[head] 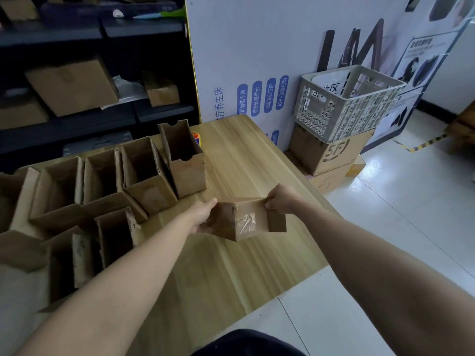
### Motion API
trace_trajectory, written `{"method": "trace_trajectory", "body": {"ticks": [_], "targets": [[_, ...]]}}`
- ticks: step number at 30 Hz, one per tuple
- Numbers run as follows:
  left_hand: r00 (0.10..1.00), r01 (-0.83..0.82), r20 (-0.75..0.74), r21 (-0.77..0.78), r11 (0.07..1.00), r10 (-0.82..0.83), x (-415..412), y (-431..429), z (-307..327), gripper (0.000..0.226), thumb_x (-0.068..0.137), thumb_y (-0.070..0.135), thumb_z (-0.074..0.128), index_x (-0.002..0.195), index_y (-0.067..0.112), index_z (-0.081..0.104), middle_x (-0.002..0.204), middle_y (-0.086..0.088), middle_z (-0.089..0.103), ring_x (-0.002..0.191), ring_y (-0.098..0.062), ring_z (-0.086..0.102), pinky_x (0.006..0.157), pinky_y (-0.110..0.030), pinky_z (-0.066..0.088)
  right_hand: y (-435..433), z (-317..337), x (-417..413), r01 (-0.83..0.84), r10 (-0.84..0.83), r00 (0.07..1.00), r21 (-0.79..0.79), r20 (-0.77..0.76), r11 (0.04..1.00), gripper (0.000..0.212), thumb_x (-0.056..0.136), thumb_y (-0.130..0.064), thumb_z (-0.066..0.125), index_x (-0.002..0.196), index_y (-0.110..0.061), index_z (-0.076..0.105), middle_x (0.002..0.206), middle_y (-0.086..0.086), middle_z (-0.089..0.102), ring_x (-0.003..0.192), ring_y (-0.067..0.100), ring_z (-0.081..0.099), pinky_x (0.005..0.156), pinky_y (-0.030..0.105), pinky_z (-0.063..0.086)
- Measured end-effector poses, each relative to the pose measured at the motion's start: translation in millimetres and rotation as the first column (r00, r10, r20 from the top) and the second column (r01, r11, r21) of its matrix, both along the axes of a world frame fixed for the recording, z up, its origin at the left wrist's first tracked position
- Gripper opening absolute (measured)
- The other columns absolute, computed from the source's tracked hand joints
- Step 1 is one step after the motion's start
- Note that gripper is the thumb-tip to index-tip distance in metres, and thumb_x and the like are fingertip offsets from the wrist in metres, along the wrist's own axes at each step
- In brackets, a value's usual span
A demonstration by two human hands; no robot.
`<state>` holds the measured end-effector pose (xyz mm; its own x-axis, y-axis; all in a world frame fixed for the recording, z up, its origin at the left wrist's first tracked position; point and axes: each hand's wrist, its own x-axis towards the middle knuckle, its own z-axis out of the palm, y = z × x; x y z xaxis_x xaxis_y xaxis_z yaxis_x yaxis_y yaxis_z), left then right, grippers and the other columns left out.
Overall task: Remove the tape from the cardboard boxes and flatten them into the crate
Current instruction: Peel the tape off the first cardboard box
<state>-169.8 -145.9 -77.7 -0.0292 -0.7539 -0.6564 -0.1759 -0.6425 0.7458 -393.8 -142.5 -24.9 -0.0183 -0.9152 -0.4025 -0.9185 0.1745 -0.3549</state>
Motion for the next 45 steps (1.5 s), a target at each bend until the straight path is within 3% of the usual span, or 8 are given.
{"method": "trace_trajectory", "body": {"ticks": [3, 6, 13, 17, 20, 23, 29, 45], "targets": [[0.951, 0.103, 0.308, -0.322, 0.941, 0.001, -2.8, 0.8, 1.2, 0.040, 0.095, 0.042, 0.046, 0.114, 0.007, 0.052, 0.114, -0.011, 0.057, 0.102, -0.028, 0.057, 0.087, -0.038, 0.047, -6.7, -0.6, 12.1, -0.010, 0.010, 1.000, -0.007, -0.005, 1.000, 0.029, 0.090, -0.019, 0.060, 0.116, -0.007, 0.066, 0.112, 0.009, 0.065, 0.101, 0.023, 0.060, 0.082, 0.032, 0.051], [0.956, 0.148, 0.292, -0.549, 0.823, 0.023, -6.2, 3.0, 8.9, 0.030, 0.091, 0.038, 0.056, 0.105, 0.012, 0.061, 0.110, -0.007, 0.056, 0.101, -0.020, 0.056, 0.086, -0.028, 0.043, -16.2, 3.8, 23.6, -0.005, 0.005, 1.000, -0.016, 0.008, 1.000, 0.030, 0.091, -0.021, 0.059, 0.115, -0.004, 0.066, 0.113, 0.011, 0.065, 0.104, 0.026, 0.061, 0.090, 0.038, 0.052], [0.879, 0.338, 0.468, -0.476, 0.812, -0.092, -0.2, 0.5, 1.0, 0.032, 0.082, 0.010, 0.067, 0.113, 0.011, 0.060, 0.100, -0.004, 0.049, 0.083, -0.013, 0.049, 0.076, -0.018, 0.038, -25.1, -3.8, 29.9, 0.011, -0.002, 0.985, -0.051, 0.171, 0.999, 0.044, 0.086, -0.022, 0.067, 0.128, -0.022, 0.056, 0.131, 0.008, 0.050, 0.116, 0.025, 0.048, 0.088, 0.033, 0.046], [0.871, 0.335, 0.487, -0.499, 0.799, -0.061, 0.0, -5.4, -4.4, 0.031, 0.085, 0.010, 0.064, 0.115, 0.010, 0.059, 0.095, -0.001, 0.050, 0.083, -0.013, 0.048, 0.076, -0.020, 0.037, -20.1, -20.2, 25.3, -0.303, 0.287, 0.946, -0.093, -0.154, 0.948, 0.077, 0.077, -0.038, 0.073, 0.142, -0.042, 0.032, 0.154, 0.000, 0.014, 0.141, 0.033, 0.007, 0.111, 0.052, 0.018], [0.881, 0.287, 0.472, -0.489, 0.824, -0.027, -1.5, -11.6, -2.6, 0.026, 0.084, 0.012, 0.066, 0.109, 0.010, 0.059, 0.083, 0.004, 0.053, 0.075, -0.014, 0.050, 0.072, -0.028, 0.044, -21.6, -30.2, 23.7, -0.461, 0.426, 0.862, -0.072, -0.275, 0.885, 0.095, 0.074, -0.048, 0.073, 0.148, -0.040, 0.014, 0.158, -0.007, 0.005, 0.145, 0.032, -0.009, 0.114, 0.055, 0.003], [0.888, 0.279, 0.459, -0.469, 0.838, -0.039, -7.1, -12.6, -3.0, 0.025, 0.083, 0.013, 0.067, 0.106, 0.010, 0.057, 0.086, 0.002, 0.055, 0.077, -0.018, 0.055, 0.078, -0.036, 0.051, -26.8, -36.4, 27.7, -0.533, 0.491, 0.806, -0.044, -0.331, 0.845, 0.103, 0.073, -0.048, 0.074, 0.151, -0.033, 0.008, 0.158, -0.009, 0.011, 0.146, 0.028, -0.007, 0.114, 0.054, 0.001], [0.665, 0.600, 0.744, -0.477, 0.642, -0.069, -15.3, -18.7, 0.1, 0.022, 0.087, 0.013, 0.061, 0.108, 0.013, 0.065, 0.112, -0.004, 0.057, 0.110, -0.021, 0.041, 0.099, -0.032, 0.036, -44.4, -33.6, 32.7, -0.525, 0.499, 0.816, -0.012, -0.291, 0.851, 0.103, 0.071, -0.051, 0.075, 0.151, -0.025, 0.017, 0.156, -0.007, 0.022, 0.146, 0.022, 0.005, 0.116, 0.044, 0.003], [0.682, 0.593, 0.698, -0.354, 0.724, -0.218, -20.8, -41.7, 4.0, 0.012, 0.083, 0.013, 0.067, 0.082, 0.020, 0.058, 0.092, 0.001, 0.055, 0.097, -0.019, 0.050, 0.084, -0.031, 0.042, -53.3, -30.6, 35.3, -0.501, 0.493, 0.846, 0.014, -0.203, 0.865, 0.105, 0.068, -0.040, 0.081, 0.151, -0.019, 0.020, 0.156, -0.002, 0.025, 0.145, 0.020, 0.014, 0.118, 0.038, 0.007]]}}
